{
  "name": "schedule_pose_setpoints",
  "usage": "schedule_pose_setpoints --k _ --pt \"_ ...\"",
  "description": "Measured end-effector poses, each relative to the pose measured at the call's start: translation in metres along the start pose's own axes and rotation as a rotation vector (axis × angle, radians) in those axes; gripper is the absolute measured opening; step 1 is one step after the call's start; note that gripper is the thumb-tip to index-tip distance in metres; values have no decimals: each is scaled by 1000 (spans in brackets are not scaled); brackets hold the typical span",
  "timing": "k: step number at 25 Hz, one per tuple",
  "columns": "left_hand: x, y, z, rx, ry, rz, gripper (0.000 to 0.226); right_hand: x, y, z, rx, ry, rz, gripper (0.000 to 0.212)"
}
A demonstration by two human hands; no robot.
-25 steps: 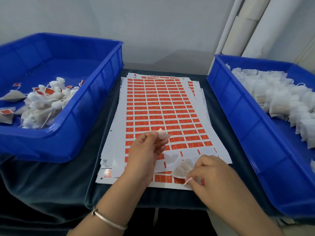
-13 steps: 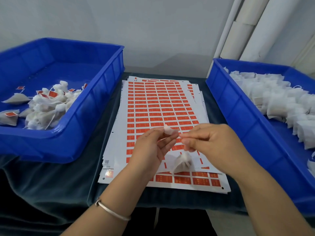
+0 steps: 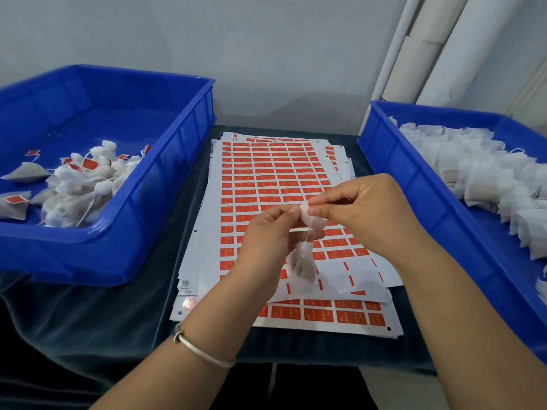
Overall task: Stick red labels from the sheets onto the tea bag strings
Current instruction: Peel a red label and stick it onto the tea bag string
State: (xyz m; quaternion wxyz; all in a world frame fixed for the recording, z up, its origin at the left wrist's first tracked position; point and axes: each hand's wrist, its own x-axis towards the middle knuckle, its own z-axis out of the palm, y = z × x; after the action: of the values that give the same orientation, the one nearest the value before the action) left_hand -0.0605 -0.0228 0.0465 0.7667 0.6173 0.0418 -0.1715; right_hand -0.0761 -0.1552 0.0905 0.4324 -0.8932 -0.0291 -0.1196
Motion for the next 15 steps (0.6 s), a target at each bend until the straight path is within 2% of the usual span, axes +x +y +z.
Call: schedule_pose_setpoints --k 4,9,15 --pt "-1 -4 1 -65 -58 -34 20 1 6 2 22 66 -21 28" --pt "-2 -6 -2 -271 -191 -85 24 0 11 4 84 133 -5 29" --pt "-5 -5 -5 -366 -284 -141 22 1 14 4 100 165 15 29"
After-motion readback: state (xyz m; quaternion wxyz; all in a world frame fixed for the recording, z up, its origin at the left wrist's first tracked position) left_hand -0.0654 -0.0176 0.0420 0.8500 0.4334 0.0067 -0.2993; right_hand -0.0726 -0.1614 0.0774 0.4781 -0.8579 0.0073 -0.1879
